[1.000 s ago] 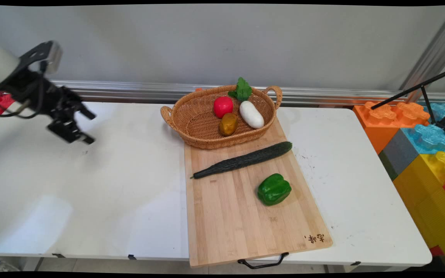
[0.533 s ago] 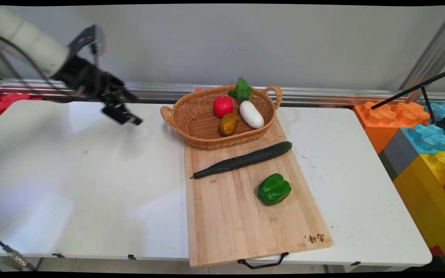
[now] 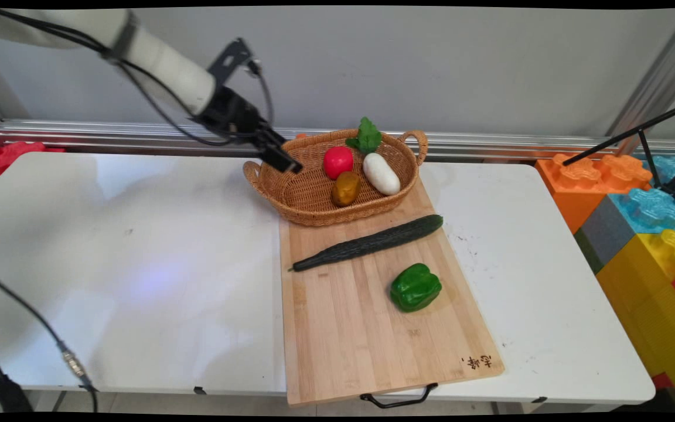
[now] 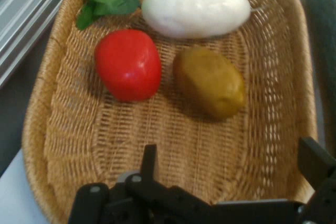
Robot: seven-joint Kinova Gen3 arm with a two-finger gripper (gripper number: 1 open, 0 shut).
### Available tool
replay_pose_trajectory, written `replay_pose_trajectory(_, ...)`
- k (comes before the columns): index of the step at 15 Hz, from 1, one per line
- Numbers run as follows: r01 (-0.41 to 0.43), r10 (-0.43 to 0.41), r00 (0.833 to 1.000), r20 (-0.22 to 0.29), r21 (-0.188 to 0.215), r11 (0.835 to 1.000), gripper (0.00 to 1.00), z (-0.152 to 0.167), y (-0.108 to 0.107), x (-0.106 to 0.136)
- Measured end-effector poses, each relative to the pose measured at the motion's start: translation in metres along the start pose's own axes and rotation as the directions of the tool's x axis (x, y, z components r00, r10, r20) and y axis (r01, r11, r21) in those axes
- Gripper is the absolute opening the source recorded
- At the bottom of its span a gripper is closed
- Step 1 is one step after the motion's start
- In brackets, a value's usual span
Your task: Pick up the potato from the vegetable basket
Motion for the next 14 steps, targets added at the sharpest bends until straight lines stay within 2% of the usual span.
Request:
replay_pose_trajectory(6, 0.147, -0.147, 0.989, 0.008, 0.032, 0.989, 1.0, 0.076, 0.008, 0.019)
replay_pose_trajectory(14, 0.273, -0.275, 0.961, 0.024, 0.051, 0.961, 1.0, 0.14, 0.012, 0.023)
